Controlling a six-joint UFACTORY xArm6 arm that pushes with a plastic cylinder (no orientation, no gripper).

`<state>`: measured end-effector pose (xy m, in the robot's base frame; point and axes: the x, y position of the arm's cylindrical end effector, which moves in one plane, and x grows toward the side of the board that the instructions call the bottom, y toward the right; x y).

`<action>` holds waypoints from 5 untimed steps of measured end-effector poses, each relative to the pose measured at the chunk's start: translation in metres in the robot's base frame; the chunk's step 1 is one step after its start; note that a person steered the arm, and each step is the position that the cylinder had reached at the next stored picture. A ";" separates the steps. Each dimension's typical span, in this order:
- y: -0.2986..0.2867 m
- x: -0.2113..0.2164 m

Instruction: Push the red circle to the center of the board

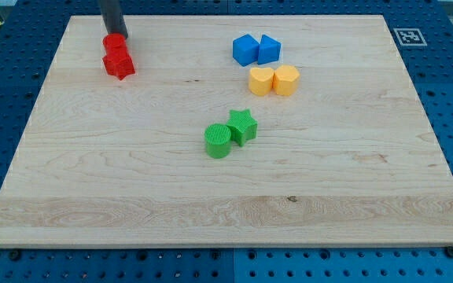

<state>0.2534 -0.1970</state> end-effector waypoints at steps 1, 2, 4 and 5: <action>0.000 -0.005; -0.001 -0.044; -0.069 -0.056; -0.079 -0.042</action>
<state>0.2116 -0.2757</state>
